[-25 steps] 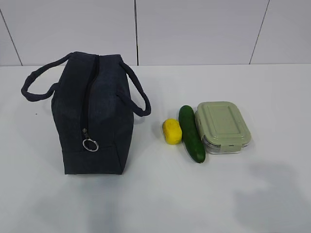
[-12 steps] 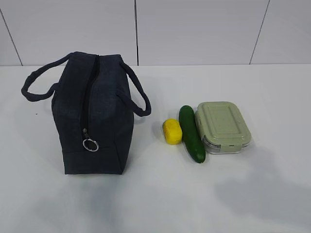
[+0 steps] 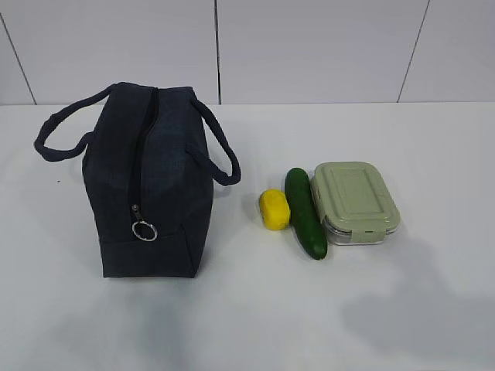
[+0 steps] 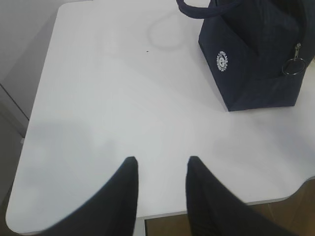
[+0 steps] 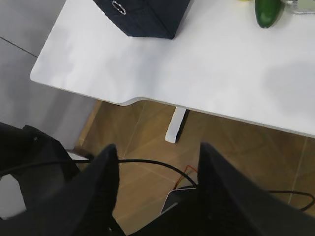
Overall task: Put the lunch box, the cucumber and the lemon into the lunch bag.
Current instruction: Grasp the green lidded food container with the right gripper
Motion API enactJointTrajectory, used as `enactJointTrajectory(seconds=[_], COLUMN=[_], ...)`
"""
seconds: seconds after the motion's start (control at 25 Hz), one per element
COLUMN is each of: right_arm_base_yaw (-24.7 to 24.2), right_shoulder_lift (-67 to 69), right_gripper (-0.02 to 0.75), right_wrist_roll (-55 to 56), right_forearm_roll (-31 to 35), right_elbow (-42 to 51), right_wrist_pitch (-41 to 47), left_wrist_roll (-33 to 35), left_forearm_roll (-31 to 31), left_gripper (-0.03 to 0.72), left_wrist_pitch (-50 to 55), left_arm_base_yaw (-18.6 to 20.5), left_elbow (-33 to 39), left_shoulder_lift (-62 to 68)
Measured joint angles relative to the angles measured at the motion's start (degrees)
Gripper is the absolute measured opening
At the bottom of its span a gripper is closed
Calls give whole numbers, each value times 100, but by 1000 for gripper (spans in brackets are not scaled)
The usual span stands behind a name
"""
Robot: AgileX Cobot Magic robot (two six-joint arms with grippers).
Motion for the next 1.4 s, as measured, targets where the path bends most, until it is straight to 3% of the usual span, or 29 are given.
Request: enactJointTrajectory(seconds=[0.48,0.88,1.4], right_arm_base_yaw=[0,0,0], right_shoulder_lift=[37,37,37], right_gripper=[390,390,390], right_wrist_roll=[-92,-92,-82], right_forearm_roll=[27,764,939], right_elbow=[0,0,0], right_wrist_pitch=[123,134,196], left_wrist_roll=[0,0,0], left_forearm_roll=[0,0,0], left_gripper=[235,235,235], left_wrist_pitch=[0,0,0], left_arm_base_yaw=[0,0,0], left_elbow=[0,0,0], left_shoulder_lift=[0,0,0])
